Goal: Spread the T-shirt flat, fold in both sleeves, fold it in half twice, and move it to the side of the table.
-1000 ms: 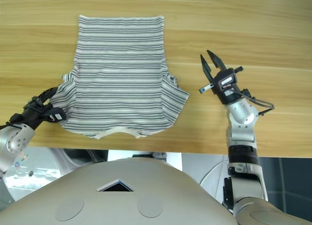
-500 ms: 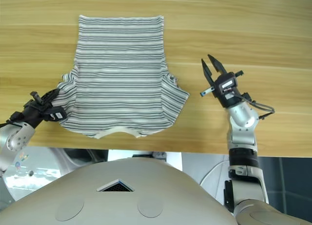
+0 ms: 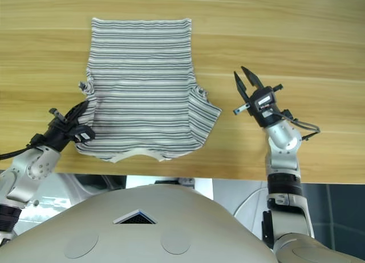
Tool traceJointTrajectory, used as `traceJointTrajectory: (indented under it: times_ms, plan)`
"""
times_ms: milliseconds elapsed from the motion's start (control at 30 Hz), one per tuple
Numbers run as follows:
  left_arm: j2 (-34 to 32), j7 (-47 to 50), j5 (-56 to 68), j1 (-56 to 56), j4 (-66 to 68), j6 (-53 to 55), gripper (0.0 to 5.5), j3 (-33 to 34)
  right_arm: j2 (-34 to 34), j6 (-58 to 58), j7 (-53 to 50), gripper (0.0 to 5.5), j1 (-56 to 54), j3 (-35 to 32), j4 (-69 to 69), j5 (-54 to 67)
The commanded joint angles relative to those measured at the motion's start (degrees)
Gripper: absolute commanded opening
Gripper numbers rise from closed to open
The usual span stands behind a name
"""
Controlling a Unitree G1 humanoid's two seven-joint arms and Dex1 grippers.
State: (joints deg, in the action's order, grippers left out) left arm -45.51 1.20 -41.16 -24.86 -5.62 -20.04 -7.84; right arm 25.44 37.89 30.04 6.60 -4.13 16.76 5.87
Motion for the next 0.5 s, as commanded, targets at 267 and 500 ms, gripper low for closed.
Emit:
traceJointTrajectory:
  times_ms: [267, 500]
  plan:
    - [1.0, -7.4, -0.3, 3.8, 12.1, -4.3, 0.39, -9.2, 0.1, 0.6, 0.2, 0.88, 0.1, -0.3, 0.1, 0.6]
    - [-0.4, -7.4, 1.7, 1.8, 11.0, -6.1, 1.13, -9.5, 0.5, 0.3, 0.1, 0.88, -0.2, -0.5, 0.0, 0.5]
